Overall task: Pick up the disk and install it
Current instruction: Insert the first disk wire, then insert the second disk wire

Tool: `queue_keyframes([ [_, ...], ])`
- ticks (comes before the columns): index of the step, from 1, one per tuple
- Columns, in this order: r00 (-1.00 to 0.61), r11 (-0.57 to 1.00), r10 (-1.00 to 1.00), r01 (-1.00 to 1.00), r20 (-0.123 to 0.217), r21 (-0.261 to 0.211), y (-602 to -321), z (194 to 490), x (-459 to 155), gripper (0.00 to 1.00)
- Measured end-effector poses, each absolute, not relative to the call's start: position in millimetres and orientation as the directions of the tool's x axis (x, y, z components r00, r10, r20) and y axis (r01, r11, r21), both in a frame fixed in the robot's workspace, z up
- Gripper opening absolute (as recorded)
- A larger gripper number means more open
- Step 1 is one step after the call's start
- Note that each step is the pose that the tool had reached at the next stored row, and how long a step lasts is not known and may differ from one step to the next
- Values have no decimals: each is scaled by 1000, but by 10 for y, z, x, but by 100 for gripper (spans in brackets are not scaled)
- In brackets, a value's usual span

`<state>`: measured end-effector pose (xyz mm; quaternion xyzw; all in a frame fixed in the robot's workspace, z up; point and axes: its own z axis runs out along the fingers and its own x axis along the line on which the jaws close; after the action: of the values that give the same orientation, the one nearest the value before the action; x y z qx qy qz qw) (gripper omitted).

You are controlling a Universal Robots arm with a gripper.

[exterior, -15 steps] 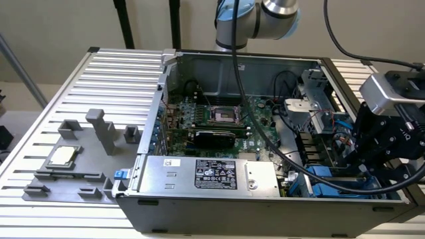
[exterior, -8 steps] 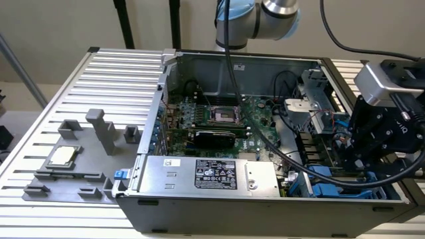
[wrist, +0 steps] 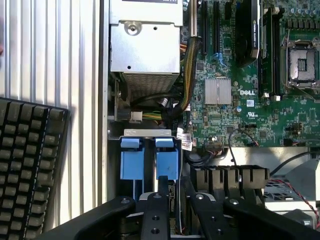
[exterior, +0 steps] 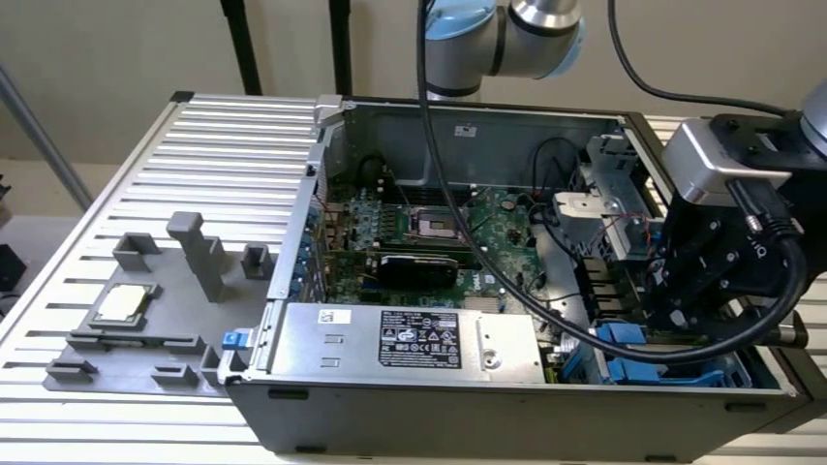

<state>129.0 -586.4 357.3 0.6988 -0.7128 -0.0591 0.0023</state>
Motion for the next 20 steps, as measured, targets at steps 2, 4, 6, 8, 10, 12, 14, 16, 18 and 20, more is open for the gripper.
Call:
queue_keyframes([
  [2, -23, 16, -997, -996, -79, 87, -5864, 3573, 1290, 24],
  [4, -23, 16, -997, -996, -79, 87, -5864, 3573, 1290, 24],
  [6, -23, 16, -997, -996, -79, 87, -5864, 3573, 1290, 24],
  [8, -23, 16, -997, -996, -79, 87, -5864, 3573, 1290, 24],
  [10, -23, 16, -997, -996, -79, 87, -5864, 3573, 1290, 24],
  [12, -23, 16, -997, -996, -79, 87, -5864, 3573, 1290, 24],
  [14, -23, 16, -997, -996, -79, 87, -5850, 3578, 1290, 24],
  [16, -24, 17, -997, -996, -79, 87, -5821, 3626, 1292, 24],
  [18, -24, 17, -997, -996, -79, 87, -5797, 3696, 1309, 24],
  [20, -24, 17, -997, -996, -79, 87, -5786, 3759, 1354, 24],
])
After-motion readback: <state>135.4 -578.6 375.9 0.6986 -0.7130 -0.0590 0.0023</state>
